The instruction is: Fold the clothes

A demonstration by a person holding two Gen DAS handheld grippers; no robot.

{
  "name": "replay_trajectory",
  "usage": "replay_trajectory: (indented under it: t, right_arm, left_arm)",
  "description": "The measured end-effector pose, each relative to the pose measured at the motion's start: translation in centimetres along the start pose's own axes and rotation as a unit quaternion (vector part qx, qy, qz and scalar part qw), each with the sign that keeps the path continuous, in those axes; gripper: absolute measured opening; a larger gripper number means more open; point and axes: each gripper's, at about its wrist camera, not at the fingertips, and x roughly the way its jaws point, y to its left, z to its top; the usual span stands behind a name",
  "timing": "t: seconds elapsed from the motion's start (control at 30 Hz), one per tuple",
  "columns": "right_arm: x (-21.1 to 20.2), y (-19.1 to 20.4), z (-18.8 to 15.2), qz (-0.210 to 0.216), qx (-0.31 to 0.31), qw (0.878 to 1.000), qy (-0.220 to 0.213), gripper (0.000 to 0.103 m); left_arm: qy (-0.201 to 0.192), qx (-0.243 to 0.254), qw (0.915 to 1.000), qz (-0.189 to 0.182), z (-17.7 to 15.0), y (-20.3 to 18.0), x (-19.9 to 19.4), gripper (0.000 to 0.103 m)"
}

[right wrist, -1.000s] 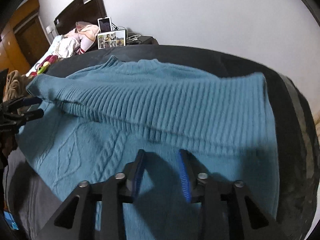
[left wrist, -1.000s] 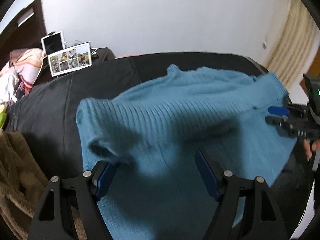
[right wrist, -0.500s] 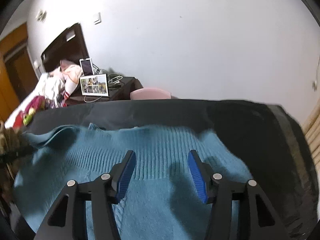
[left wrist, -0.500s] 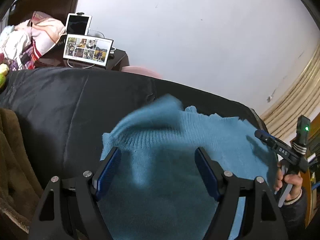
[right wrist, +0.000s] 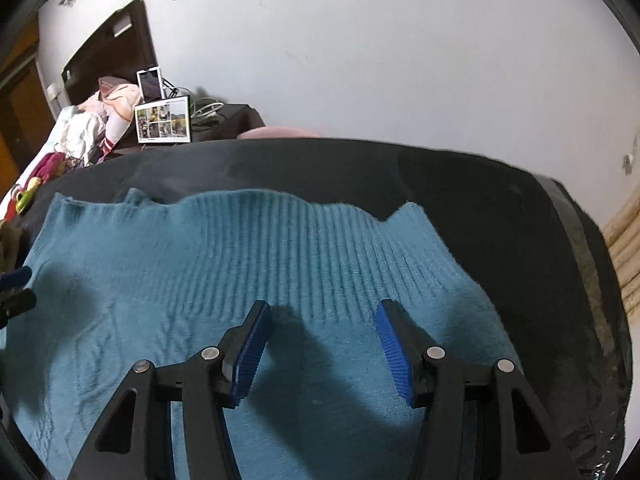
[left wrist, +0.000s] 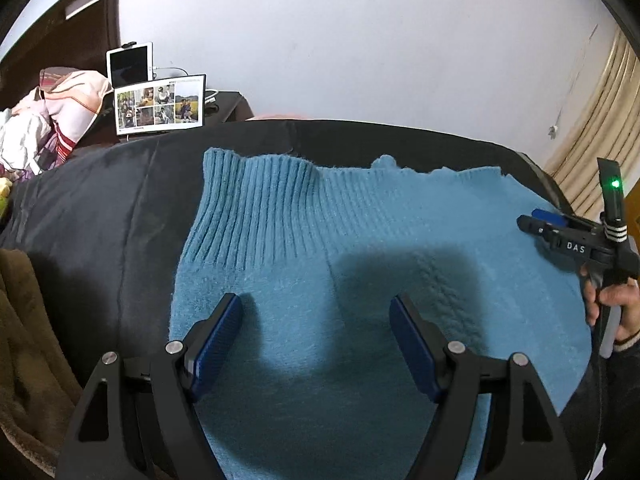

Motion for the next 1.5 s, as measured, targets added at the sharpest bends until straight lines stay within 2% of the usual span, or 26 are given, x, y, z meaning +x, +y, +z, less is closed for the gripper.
replay_trajectory:
  t: [0.2,0.37,0.43,0.6,0.67,0.77,0.83,0.9,1.07,1.17,1.3,1.4,1.5]
  right_arm:
    - [0.5,1.0,-0.6,-0.038,-0.042,0.998,-0.009,0.060]
    - [-0.1,0.9,-0.7,-0.027,-0.032,0.999,-0.015,0.060]
    - [-1.8,0.8,-1.2,-0.027,-0.019,0.999,-0.026,0.060]
    - [-6.4,1.0,-3.8,-0.035,-0.016,0.998,-0.055,0.061]
    - [-6.9,1.0,-4.8,-0.027,-0.020,0.998,-0.050,0.062]
    - [-5.9,1.0,-6.0,-0.039,-0.034,0.998,-0.030,0.062]
    - [-5.1,0.9,-6.5,-0.048,-0.040,0.998,-0.028,0.066]
    - [-4.6,0.6,-6.8,-0.052,-0.040,0.997,-0.030,0.078]
    - [-5.2,-1.1,-7.0,-0.016,0.001,1.000,-0.019,0.078]
    - [-7.4,-2.1,-7.9,0.009,0.020,0.999,-0.035,0.079]
    - [-10.3,-5.4,-10.0,0.056,0.092,0.993,-0.039,0.079]
    - [-11.6,-8.4,-12.0,0.098,0.180,0.978,-0.027,0.079]
    - [-11.9,-10.7,-14.3,0.152,0.262,0.953,-0.008,0.079]
  left_arm:
    - [-0.004,0.015,0.9996,0.024,-0.7,-0.2,0.8,0.080]
    - [-0.006,0.012,0.9994,0.032,-1.0,-0.1,0.1,0.081]
    - [-0.010,0.004,0.9993,0.036,-1.3,-0.1,-1.0,0.081]
    - [-0.025,0.017,0.9994,0.018,-2.9,-1.4,-3.0,0.081]
    - [-0.023,0.024,0.9992,0.022,-3.5,-1.9,-2.8,0.081]
    - [-0.018,0.037,0.9983,0.040,-4.1,-2.2,-2.0,0.082]
    - [-0.017,0.038,0.9981,0.044,-4.3,-2.0,-1.6,0.084]
    - [-0.017,0.035,0.9982,0.045,-4.4,-1.9,-1.6,0.086]
    - [-0.009,0.022,0.9988,0.042,-4.4,-1.4,-1.9,0.087]
    - [-0.005,0.007,0.9993,0.036,-4.7,-0.9,-2.5,0.087]
    - [-0.007,-0.021,0.9996,0.020,-4.8,-0.5,-3.4,0.087]
    - [-0.010,-0.018,0.9997,0.013,-5.1,-1.2,-3.9,0.087]
    - [-0.014,-0.009,0.9998,0.011,-5.5,-2.0,-4.4,0.088]
